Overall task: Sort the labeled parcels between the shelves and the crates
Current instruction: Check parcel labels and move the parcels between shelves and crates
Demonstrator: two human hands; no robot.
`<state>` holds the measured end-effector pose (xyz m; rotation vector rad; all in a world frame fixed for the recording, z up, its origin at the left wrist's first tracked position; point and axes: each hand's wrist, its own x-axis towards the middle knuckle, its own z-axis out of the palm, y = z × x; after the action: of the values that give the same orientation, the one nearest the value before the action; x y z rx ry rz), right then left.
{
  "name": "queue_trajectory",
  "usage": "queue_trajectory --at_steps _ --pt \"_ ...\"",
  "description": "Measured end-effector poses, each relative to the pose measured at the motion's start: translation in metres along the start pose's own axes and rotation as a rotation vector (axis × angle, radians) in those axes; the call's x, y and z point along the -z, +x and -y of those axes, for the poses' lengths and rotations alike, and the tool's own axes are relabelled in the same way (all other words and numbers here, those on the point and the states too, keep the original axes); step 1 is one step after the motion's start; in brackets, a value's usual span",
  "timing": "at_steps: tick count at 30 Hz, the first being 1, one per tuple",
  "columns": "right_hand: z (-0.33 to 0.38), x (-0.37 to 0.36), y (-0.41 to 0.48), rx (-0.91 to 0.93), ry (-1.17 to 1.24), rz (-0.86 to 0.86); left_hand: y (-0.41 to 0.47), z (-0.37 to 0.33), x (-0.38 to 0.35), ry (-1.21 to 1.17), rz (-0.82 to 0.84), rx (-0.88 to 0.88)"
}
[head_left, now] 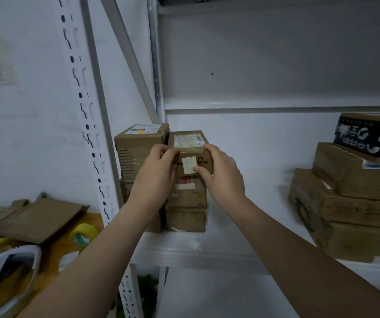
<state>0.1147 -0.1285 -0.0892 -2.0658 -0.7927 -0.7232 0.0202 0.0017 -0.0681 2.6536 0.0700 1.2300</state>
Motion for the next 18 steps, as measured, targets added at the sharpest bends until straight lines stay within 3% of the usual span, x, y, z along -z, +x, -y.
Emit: queue_trajectory --at_steps 10,18 --pt "-0.007 0.01 0.003 0.018 -0.061 -0.041 0.009 -0.007 0.001 0.119 -0.082 -0.128" --pt "-0.043 0.089 -0.015 0.021 -0.229 -0.145 0.023 -0.066 -0.021 0.056 -0.063 -0.324"
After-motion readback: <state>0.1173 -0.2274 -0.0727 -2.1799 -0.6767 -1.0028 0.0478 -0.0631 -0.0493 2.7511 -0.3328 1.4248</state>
